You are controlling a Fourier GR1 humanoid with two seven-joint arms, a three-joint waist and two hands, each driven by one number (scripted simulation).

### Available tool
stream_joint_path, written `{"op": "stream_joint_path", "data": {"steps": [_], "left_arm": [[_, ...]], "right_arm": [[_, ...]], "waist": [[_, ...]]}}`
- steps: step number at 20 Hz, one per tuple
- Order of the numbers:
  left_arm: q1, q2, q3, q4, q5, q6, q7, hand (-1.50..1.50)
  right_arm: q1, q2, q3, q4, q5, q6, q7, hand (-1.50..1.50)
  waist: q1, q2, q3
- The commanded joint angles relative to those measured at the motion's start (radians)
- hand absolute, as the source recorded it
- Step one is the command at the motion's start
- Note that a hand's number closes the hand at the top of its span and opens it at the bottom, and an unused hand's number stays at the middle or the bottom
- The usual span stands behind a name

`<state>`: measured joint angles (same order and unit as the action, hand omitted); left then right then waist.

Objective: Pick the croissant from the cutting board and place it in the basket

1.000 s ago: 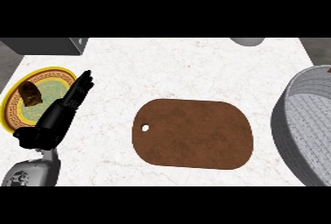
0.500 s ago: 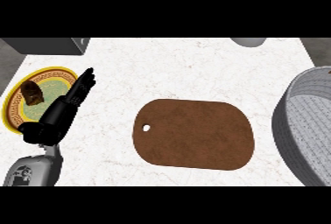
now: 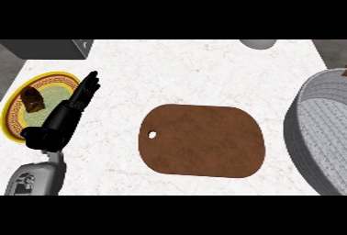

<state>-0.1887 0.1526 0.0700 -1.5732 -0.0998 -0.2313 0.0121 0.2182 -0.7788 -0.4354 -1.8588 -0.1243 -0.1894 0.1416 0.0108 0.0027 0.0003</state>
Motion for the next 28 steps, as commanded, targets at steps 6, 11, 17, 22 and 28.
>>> {"op": "stream_joint_path", "data": {"steps": [6,11,17,22,28], "left_arm": [[-0.023,0.012,0.015,-0.004,0.013,-0.013,0.043,0.0],[0.028,-0.005,-0.013,-0.057,0.006,-0.016,0.041,0.0],[0.02,0.039,0.041,-0.01,0.026,-0.049,-0.003,0.0],[-0.014,0.004,0.02,0.065,-0.025,-0.003,-0.049,0.0],[0.076,-0.029,-0.02,-0.067,-0.014,-0.006,-0.017,0.0]], "right_arm": [[-0.273,0.01,0.004,0.412,0.109,0.038,-0.239,1.5],[-0.342,0.062,-0.075,0.546,0.018,0.041,-0.298,-1.5],[-0.392,0.006,-0.079,0.608,0.093,0.089,-0.355,-1.5],[-0.425,0.015,-0.128,0.639,0.012,0.154,-0.401,-1.5],[-0.449,0.002,-0.235,0.689,-0.129,0.202,-0.295,-1.5]], "waist": [[-0.002,-0.001,0.0],[0.0,-0.002,0.001],[-0.009,-0.003,0.0],[-0.014,-0.002,0.0],[-0.008,-0.004,0.0]]}}
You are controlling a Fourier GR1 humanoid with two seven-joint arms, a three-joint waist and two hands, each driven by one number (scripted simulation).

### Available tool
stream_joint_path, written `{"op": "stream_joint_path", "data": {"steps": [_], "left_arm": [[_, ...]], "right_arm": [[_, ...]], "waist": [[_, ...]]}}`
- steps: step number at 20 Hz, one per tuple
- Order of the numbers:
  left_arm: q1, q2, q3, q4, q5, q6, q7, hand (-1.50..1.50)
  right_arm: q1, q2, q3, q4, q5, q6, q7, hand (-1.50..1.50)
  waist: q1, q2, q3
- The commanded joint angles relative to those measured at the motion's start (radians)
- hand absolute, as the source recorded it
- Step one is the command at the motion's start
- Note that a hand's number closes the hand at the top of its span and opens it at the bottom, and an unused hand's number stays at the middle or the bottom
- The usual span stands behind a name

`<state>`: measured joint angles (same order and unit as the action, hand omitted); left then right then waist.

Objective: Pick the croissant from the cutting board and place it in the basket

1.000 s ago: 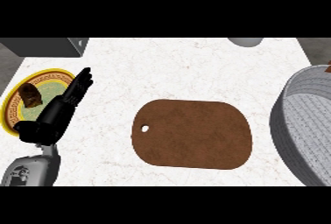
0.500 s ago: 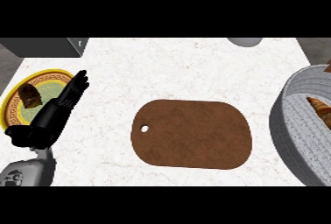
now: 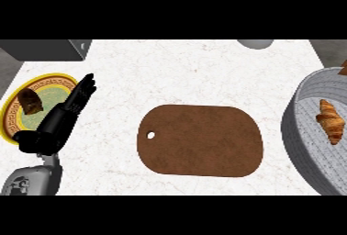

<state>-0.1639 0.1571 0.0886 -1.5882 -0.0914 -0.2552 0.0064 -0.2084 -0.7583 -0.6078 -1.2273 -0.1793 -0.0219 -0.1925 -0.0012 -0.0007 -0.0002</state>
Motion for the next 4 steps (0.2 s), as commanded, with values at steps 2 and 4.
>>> {"op": "stream_joint_path", "data": {"steps": [2,4], "left_arm": [[-0.032,-0.018,-0.015,0.004,-0.015,0.02,0.034,0.0],[-0.007,-0.006,-0.005,-0.009,-0.011,0.011,0.006,0.0]], "right_arm": [[-0.037,-0.064,-0.118,0.112,-0.134,0.068,0.106,-1.5],[-0.009,-0.15,-0.156,0.141,-0.195,0.191,0.164,-1.5]], "waist": [[-0.004,0.0,0.001],[-0.006,-0.001,0.0]]}}
